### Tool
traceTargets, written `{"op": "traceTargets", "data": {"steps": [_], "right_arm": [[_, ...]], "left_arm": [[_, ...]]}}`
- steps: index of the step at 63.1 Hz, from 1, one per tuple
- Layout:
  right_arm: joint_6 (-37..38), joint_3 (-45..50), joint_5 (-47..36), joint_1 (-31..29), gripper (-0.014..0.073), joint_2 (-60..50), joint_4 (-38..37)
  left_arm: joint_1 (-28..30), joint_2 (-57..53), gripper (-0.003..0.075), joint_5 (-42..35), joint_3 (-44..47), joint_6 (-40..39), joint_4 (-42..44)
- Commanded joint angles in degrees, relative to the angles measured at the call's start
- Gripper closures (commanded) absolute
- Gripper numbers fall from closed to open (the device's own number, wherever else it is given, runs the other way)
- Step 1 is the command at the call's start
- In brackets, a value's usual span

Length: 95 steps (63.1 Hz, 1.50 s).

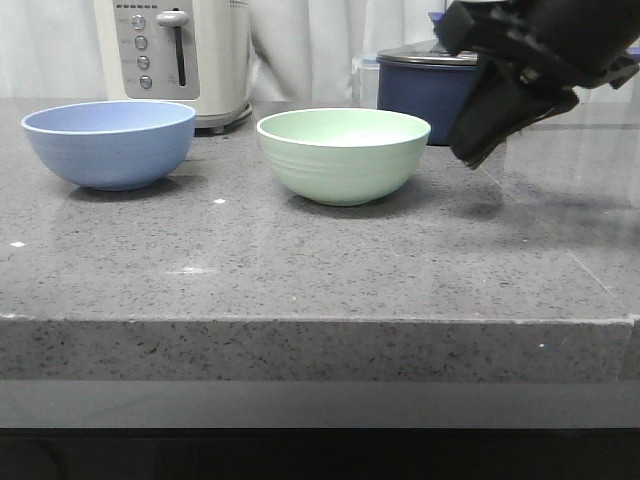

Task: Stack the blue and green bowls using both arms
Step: 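Open the right gripper and raise it away from the green bowl, then lower the left gripper and grasp the rim of the light blue bowl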

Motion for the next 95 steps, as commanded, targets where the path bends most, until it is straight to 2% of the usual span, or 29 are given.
{"op": "traceTargets", "data": {"steps": [1,20,46,56,66,77,86,95], "right_arm": [[-0.66,-1.3,-4.16,-0.04,0.0658,-0.85,1.91],[-0.66,-1.3,-7.03,-0.04,0.0658,-0.11,1.91],[-0.66,-1.3,-6.91,-0.04,0.0658,-0.11,1.91],[-0.66,-1.3,-6.91,-0.04,0.0658,-0.11,1.91],[-0.66,-1.3,-6.87,-0.04,0.0658,-0.11,1.91],[-0.66,-1.3,-6.87,-0.04,0.0658,-0.11,1.91],[-0.66,-1.3,-6.87,-0.04,0.0658,-0.11,1.91],[-0.66,-1.3,-6.87,-0.04,0.0658,-0.11,1.91]], "left_arm": [[-0.51,0.05,0.0208,-4.31,-1.91,-0.02,-0.62],[-0.51,0.05,0.0208,-4.31,-1.91,-0.02,-0.62],[-0.37,0.45,0.0208,-2.82,-1.91,-0.47,-1.36],[3.53,6.75,0.0208,0.36,-4.57,-3.22,-0.54],[10.51,17.01,0.0208,7.17,-11.93,-3.22,-0.92],[16.78,26.6,0.0208,11.21,-19.61,-3.22,-4.97],[19.27,34.65,0.0208,13.38,-26.09,-3.22,-8.47],[19.42,41.38,0.0208,13.87,-31.29,-3.22,-10.24]]}}
